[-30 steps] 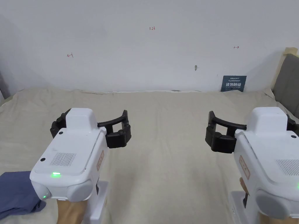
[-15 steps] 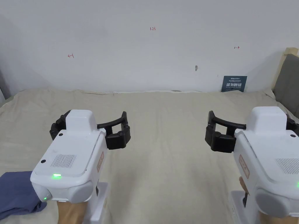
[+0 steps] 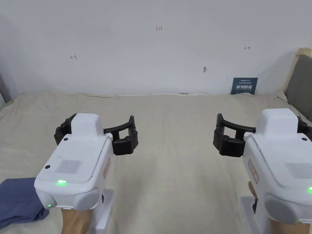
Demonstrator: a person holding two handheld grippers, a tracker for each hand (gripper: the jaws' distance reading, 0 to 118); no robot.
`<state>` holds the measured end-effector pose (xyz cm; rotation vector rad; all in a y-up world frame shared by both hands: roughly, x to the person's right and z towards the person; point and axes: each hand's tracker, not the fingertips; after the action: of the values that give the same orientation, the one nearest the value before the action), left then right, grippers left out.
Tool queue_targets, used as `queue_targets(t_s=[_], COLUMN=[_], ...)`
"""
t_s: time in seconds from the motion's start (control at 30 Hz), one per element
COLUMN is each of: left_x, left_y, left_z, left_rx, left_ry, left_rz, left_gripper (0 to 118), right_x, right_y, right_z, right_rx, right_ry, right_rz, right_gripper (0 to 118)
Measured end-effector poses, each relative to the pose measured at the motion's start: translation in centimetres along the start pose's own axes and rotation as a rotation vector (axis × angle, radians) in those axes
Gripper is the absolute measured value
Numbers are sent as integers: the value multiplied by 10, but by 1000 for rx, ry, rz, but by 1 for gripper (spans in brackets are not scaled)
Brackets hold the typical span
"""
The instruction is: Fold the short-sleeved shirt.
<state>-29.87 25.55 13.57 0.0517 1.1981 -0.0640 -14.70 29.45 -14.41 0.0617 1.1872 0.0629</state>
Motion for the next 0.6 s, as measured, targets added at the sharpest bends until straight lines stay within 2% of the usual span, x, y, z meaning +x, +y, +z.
queue_targets(t_s=[0.6], left_x=[2], left_y=[3], left_z=[1], left_rx=[-3], left_ry=[-12], left_rz=[-4], left_gripper=[118], right_x=[-1], right_y=[1], right_z=[-1], right_rx=[3], right_ry=[5], right_rz=[5], right_gripper=[118])
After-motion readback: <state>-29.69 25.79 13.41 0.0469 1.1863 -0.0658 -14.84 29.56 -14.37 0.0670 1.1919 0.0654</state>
